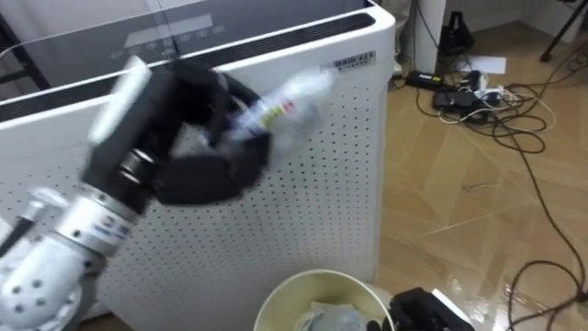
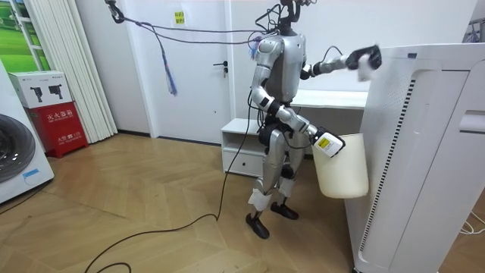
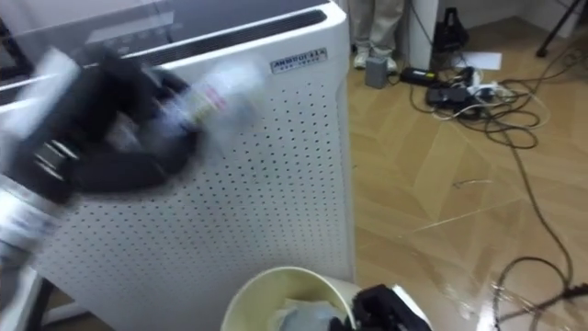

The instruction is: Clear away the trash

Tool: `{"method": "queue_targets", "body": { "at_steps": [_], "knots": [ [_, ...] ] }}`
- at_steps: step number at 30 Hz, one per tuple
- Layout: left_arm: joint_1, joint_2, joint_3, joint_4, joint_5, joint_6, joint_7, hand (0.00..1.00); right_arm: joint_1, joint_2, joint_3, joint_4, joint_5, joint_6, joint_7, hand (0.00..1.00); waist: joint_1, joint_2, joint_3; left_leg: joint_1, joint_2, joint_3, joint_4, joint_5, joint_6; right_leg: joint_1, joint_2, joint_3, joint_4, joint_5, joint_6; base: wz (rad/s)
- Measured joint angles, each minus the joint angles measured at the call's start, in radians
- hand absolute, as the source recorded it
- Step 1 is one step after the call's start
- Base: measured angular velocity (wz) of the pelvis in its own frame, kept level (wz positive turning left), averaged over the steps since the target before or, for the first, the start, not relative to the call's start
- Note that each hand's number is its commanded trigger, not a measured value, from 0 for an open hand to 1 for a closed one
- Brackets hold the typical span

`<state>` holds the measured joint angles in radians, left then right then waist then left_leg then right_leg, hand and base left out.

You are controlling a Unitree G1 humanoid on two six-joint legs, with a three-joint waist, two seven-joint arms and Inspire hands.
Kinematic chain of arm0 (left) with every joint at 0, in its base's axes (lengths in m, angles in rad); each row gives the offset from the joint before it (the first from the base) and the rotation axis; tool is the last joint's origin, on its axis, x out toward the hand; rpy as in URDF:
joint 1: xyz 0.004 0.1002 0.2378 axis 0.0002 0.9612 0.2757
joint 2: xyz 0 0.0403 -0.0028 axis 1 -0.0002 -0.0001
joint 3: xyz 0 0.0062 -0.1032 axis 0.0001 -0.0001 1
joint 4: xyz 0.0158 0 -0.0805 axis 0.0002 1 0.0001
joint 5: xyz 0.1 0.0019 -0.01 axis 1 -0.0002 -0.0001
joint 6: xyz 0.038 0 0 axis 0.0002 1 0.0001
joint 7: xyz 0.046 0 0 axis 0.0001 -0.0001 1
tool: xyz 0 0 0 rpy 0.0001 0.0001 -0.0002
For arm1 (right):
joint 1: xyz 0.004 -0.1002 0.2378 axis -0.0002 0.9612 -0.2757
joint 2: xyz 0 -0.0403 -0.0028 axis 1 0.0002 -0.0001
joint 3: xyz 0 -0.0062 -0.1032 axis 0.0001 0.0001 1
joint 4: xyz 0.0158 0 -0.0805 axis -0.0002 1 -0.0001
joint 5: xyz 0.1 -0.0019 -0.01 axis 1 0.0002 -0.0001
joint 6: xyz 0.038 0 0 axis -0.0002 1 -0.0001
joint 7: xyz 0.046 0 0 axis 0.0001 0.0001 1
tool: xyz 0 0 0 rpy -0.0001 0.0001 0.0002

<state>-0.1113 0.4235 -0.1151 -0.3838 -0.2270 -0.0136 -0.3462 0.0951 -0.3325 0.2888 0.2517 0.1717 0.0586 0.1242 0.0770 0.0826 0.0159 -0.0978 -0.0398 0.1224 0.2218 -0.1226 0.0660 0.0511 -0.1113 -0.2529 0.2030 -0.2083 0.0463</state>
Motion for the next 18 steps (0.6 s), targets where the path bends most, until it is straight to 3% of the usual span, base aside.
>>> {"method": "queue_targets", "body": {
  "at_steps": [3,8,13,18],
  "knots": [
    [-0.004,-0.002,-0.002,-0.07,-0.097,-0.003,-0.046,1.0,0.001,0.002,0.0,0.008,-0.003,0.0,0.019,1.0,0.002,0.004,-0.003,-0.006,0.001,0.003,0.0,-0.001,0.001,-0.007,0.0,0.004,0.0,0.005,0.001,-0.02],
    [-0.004,-0.004,0.001,-0.126,-0.221,-0.039,-0.095,1.0,0.001,-0.009,0.003,0.009,-0.003,0.0,0.029,1.0,0.011,0.013,-0.0106,0.016,0.002,0.009,-0.008,-0.001,0.001,0.008,-0.001,0.007,0.0,0.005,0.001,-0.03],
    [0.005,-0.005,-0.007,-0.123,-0.252,-0.039,-0.13,1.0,-0.003,-0.009,0.003,0.009,0.018,-0.001,0.029,1.0,0.012,0.012,-0.0087,0.038,0.007,0.021,-0.018,0.0,0.0,0.017,0.001,0.016,0.002,0.005,0.001,-0.09],
    [0.024,-0.023,-0.039,-0.055,-0.261,-0.041,-0.141,1.0,-0.009,0.008,0.003,0.017,0.026,-0.005,0.022,1.0,0.007,0.003,-0.0017,0.015,0.012,0.027,-0.012,0.002,-0.002,-0.007,0.006,0.029,0.011,0.006,-0.002,-0.06]
  ]
}}
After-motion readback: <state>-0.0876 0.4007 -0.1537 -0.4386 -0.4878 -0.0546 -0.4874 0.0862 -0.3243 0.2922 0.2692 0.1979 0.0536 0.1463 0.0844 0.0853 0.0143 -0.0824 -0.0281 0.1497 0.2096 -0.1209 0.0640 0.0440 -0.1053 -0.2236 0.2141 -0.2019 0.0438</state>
